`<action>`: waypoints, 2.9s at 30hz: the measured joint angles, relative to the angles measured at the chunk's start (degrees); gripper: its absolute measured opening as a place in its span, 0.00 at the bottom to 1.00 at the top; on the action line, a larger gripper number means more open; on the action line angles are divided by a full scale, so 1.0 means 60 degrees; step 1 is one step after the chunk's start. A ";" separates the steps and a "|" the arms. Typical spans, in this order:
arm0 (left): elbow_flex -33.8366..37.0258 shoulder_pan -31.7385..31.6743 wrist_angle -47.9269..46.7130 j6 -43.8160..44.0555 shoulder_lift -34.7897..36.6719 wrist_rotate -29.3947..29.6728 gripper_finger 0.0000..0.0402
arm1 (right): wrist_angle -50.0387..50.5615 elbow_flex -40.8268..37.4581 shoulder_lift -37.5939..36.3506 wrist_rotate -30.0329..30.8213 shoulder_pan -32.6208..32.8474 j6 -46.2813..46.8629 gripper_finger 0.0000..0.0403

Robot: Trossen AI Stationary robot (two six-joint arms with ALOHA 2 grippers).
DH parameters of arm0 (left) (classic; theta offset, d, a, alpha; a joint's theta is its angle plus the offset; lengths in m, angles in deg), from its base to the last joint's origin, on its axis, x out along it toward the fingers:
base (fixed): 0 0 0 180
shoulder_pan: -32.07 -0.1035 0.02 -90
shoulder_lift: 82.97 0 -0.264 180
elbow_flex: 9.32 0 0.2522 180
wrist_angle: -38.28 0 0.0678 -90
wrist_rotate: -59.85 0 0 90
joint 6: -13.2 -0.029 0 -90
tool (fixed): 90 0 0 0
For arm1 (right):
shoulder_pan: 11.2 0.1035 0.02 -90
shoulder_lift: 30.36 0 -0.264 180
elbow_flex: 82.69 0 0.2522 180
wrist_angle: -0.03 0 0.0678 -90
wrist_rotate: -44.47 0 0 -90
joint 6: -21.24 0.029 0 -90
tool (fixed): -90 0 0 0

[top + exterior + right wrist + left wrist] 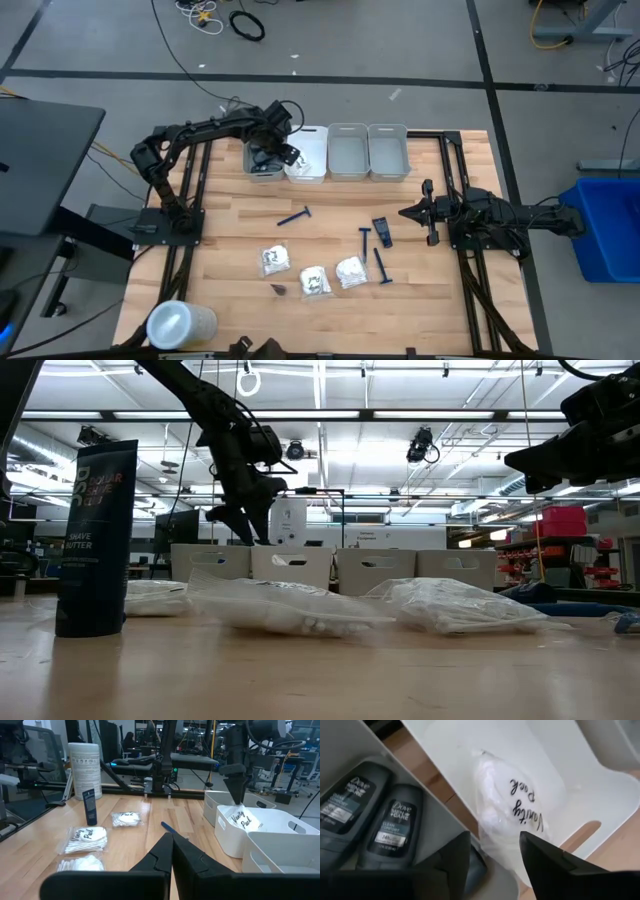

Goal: Pick & Place Travel size toiletries
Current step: Put the white cotton pack into the white bin

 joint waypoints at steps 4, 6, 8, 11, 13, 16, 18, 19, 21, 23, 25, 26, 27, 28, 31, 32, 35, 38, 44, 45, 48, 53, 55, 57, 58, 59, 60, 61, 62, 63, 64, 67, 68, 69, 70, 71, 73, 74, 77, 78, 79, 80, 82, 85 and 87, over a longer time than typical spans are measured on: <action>-0.0056 0.0000 0.0002 -0.0004 0.0000 -0.0057 0.38 | -0.0001 0.0001 0.0002 0.0001 0.0001 0.0001 0.03; -0.0060 0.0000 -0.0012 -0.0009 0.0000 -0.0155 0.35 | 0.0000 0.0000 0.0002 0.0000 0.0002 0.0000 0.03; -0.0060 0.0000 -0.0019 -0.0011 0.0000 -0.0194 0.32 | -0.0002 0.0001 0.0002 0.0002 0.0000 -0.0001 0.03; -0.0064 0.0000 -0.0023 -0.0015 0.0000 -0.0197 0.28 | 0.0001 0.0002 -0.0001 0.0000 0.0000 0.0001 0.03; -0.0064 0.0000 -0.0023 -0.0011 0.0000 -0.0197 0.26 | -0.0002 -0.0002 0.0000 0.0000 0.0004 -0.0002 0.03; -0.0064 0.0000 -0.0027 0.0004 0.0000 -0.0217 0.22 | 0.0002 0.0001 0.0002 0.0003 0.0000 0.0002 0.03; -0.0064 0.0000 -0.0027 0.0011 0.0000 -0.0289 0.19 | 0.0001 -0.0001 0.0001 0.0003 0.0004 -0.0001 0.03; -0.0064 0.0000 -0.0027 0.0028 0.0000 -0.0306 0.18 | 0.0000 -0.0002 0.0002 0.0000 0.0001 0.0000 0.03; -0.0064 0.0000 -0.0024 0.0052 0.0000 -0.0306 0.16 | 0.0000 0.0000 0.0002 0.0002 0.0004 -0.0002 0.03; -0.0064 0.0000 -0.0027 0.0055 0.0000 -0.0302 0.14 | 0.0002 0.0001 0.0002 0.0000 0.0003 -0.0001 0.03; -0.0064 0.0000 -0.0023 0.0051 0.0000 -0.0302 0.12 | 0.0000 -0.0002 0.0001 0.0000 0.0002 -0.0001 0.03; -0.0065 0.0000 -0.0023 0.0023 0.0000 -0.0304 0.11 | -0.0002 -0.0002 0.0002 0.0001 0.0004 0.0001 0.03; -0.0067 0.0000 -0.0023 0.0006 0.0000 -0.0302 0.10 | 0.0002 -0.0002 0.0002 0.0002 0.0002 0.0000 0.03; -0.0067 0.0000 -0.0023 0.0004 0.0000 -0.0305 0.09 | -0.0001 0.0001 0.0001 0.0002 0.0003 -0.0001 0.03; -0.0071 0.0000 -0.0019 -0.0003 0.0000 -0.0299 0.05 | 0.0000 -0.0001 0.0002 0.0000 0.0004 -0.0001 0.03; -0.0075 0.0000 -0.0017 -0.0010 0.0000 -0.0289 0.04 | 0.0002 0.0002 0.0002 0.0000 0.0001 -0.0001 0.03; -0.0075 0.0000 -0.0016 -0.0023 0.0000 -0.0222 0.02 | 0.0000 0.0000 0.0002 0.0002 0.0000 -0.0002 0.03; -0.0075 0.0000 -0.0016 -0.0025 0.0000 -0.0215 0.01 | -0.0002 0.0000 0.0000 0.0002 0.0000 -0.0002 0.03; -0.0075 0.0000 -0.0016 -0.0025 0.0000 -0.0201 0.03 | 0.0000 0.0000 0.0002 0.0002 0.0002 0.0002 0.03; -0.0086 0.0000 -0.0027 -0.0025 0.0000 -0.0200 0.03 | -0.0001 -0.0001 0.0002 0.0000 0.0004 -0.0001 0.03; -0.0274 0.0000 -0.0059 -0.0024 -0.0004 -0.0221 0.01 | 0.0000 0.0000 0.0000 0.0002 0.0002 0.0000 0.03; -0.0855 0.0000 -0.0078 -0.0025 -0.0004 -0.0226 0.02 | 0.0001 -0.0001 0.0002 0.0000 0.0004 -0.0002 0.03; -0.1096 0.0000 -0.0125 -0.0068 -0.0004 -0.0229 0.03 | 0.0000 0.0002 0.0002 0.0002 0.0002 0.0001 0.03; -0.1296 0.0000 -0.0192 -0.0113 -0.0004 -0.0226 0.02 | 0.0001 0.0002 0.0002 0.0000 0.0002 0.0002 0.03; -0.1388 0.0000 -0.0208 -0.0120 -0.0004 -0.0226 0.02 | -0.0002 0.0000 0.0001 0.0000 0.0002 0.0000 0.03; -0.1477 0.0000 -0.0192 -0.0124 -0.0004 -0.0229 0.01 | -0.0002 0.0002 0.0002 0.0000 0.0000 -0.0002 0.03; -0.1547 0.0000 -0.0201 -0.0124 -0.0004 -0.0229 0.01 | -0.0002 0.0002 0.0002 0.0004 0.0004 0.0002 0.03; -0.1602 0.0000 -0.0201 -0.0124 -0.0004 -0.0228 0.01 | -0.0002 0.0001 0.0000 0.0000 0.0002 -0.0001 0.03; -0.1658 0.0000 -0.0220 -0.0124 -0.0004 -0.0229 0.02 | 0.0000 0.0000 0.0000 0.0000 0.0000 0.0002 0.03; -0.1714 0.0000 -0.0237 -0.0120 -0.0004 -0.0229 0.02 | 0.0001 -0.0001 -0.0002 0.0000 0.0001 -0.0001 0.03; -0.1759 0.0000 -0.0228 -0.0121 -0.0004 -0.0229 0.02 | -0.0001 -0.0001 -0.0001 0.0001 0.0003 -0.0002 0.03; -0.1809 0.0007 -0.0165 -0.0109 -0.0004 -0.0254 0.02 | 0.0000 0.0001 0.0001 0.0002 0.0001 0.0001 0.03; -0.1812 0.0017 -0.0049 -0.0099 -0.0004 -0.0313 0.02 | 0.0000 0.0000 0.0002 0.0002 0.0000 -0.0002 0.03; -0.1820 0.0041 0.0109 -0.0088 -0.0004 -0.0416 0.01 | -0.0001 0.0000 0.0002 0.0000 0.0000 0.0000 0.03; -0.1827 0.0056 0.0222 -0.0027 -0.0004 -0.0511 0.01 | 0.0001 0.0001 -0.0002 0.0000 0.0003 -0.0001 0.03; -0.1827 0.0076 0.0346 0.0006 -0.0004 -0.0612 0.01 | 0.0002 -0.0002 0.0002 0.0004 0.0000 -0.0002 0.03; -0.1827 0.0117 0.0647 0.0078 -0.0004 -0.0843 0.02 | -0.0001 0.0000 0.0002 0.0003 0.0001 -0.0002 0.03; -0.1827 0.0118 0.0786 0.0152 -0.0004 -0.0973 0.02 | -0.0001 0.0001 0.0001 0.0001 0.0000 -0.0001 0.03; -0.1827 0.0120 0.1052 0.0262 -0.0004 -0.1383 0.02 | -0.0002 -0.0001 -0.0001 0.0002 0.0001 0.0002 0.03; -0.1827 0.0120 0.1074 0.0259 -0.0004 -0.1410 0.02 | 0.0001 0.0002 0.0002 0.0004 0.0001 0.0002 0.03; -0.1828 0.0117 0.1058 0.0272 -0.0004 -0.1394 0.02 | 0.0002 0.0001 0.0002 0.0003 0.0000 -0.0002 0.03; -0.1827 0.0117 0.0990 0.0326 -0.0004 -0.1313 0.02 | -0.0002 -0.0002 0.0002 0.0000 0.0004 -0.0002 0.03; -0.1827 0.0117 0.0798 0.0374 -0.0004 -0.1033 0.03 | -0.0001 0.0000 0.0000 0.0000 0.0000 0.0002 0.03; -0.1827 0.0117 0.0460 0.0385 -0.0004 -0.0483 0.07 | -0.0001 -0.0002 0.0002 0.0003 0.0002 -0.0001 0.03; -0.1827 0.0113 0.0330 0.0373 -0.0004 -0.0414 0.12 | -0.0002 -0.0002 -0.0001 0.0004 0.0000 0.0002 0.03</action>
